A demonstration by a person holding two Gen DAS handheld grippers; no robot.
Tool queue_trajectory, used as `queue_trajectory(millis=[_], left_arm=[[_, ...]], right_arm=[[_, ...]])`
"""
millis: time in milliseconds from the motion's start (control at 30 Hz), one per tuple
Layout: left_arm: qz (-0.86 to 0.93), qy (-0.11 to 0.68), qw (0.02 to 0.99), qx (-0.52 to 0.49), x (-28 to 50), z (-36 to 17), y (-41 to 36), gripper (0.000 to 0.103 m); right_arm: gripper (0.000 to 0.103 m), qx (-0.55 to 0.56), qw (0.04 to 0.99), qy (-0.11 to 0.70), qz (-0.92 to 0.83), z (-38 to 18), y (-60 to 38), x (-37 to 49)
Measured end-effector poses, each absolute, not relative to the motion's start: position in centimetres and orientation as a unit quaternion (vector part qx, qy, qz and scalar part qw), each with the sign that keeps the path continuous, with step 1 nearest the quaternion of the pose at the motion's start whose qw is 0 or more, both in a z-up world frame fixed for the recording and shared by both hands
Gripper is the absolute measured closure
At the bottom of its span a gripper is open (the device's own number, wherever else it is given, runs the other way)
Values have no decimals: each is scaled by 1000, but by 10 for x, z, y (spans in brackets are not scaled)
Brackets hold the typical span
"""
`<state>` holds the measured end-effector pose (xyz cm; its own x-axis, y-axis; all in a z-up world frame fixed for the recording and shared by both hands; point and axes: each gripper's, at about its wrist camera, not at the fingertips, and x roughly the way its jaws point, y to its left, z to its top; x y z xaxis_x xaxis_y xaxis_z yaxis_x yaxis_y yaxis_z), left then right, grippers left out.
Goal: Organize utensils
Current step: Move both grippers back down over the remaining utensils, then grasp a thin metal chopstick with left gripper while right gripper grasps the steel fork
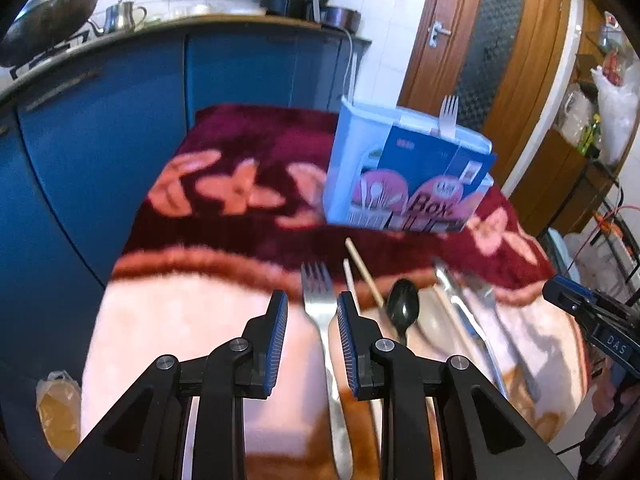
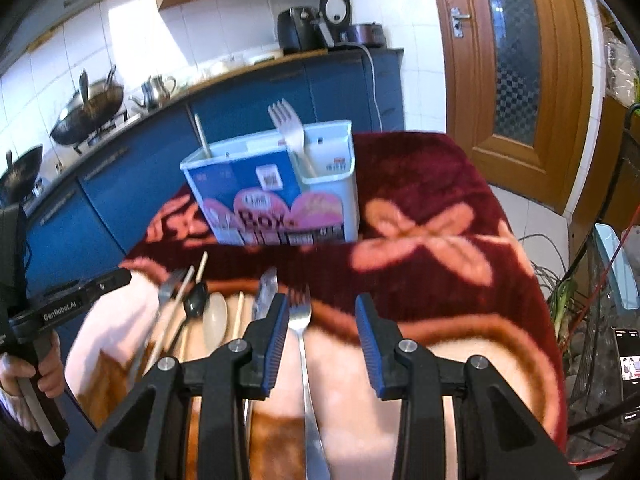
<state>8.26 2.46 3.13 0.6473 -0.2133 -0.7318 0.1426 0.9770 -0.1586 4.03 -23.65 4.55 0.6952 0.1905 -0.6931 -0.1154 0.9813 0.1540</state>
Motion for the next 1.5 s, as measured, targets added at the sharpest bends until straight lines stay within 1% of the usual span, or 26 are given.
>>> queue_trajectory(millis=[300, 567, 833, 933, 1000, 1100, 1200, 1300, 1500], left_arm=[[-119, 467, 876, -32, 90, 9, 20, 77], [-136, 501, 853, -53, 99, -5, 22, 77], [-161, 517, 839, -58, 111, -7, 20, 77], [-172, 529, 830, -41, 117, -7, 14, 77], [-178, 542, 821, -10, 121, -7, 7, 78], [-179, 568, 803, 27, 127, -6, -4, 78], [-175, 584, 791, 42, 133, -6, -10, 78], [-165, 592, 787, 50, 136, -7, -14, 81], [-152, 591, 790, 58, 138, -6, -18, 92]], right_arm=[[65, 24, 888, 449, 91, 20, -228, 49], [66, 7, 865, 490, 102, 9, -218, 58], [66, -6, 839, 530, 120, 6, -209, 71], [69, -20, 828, 546, 124, 6, -206, 78], [73, -28, 818, 561, 126, 6, -205, 85], [76, -38, 800, 584, 129, 6, -204, 96], [78, -47, 789, 598, 129, 6, -200, 104], [79, -64, 781, 608, 127, 4, -194, 109], [80, -80, 774, 617, 121, 3, -186, 115]])
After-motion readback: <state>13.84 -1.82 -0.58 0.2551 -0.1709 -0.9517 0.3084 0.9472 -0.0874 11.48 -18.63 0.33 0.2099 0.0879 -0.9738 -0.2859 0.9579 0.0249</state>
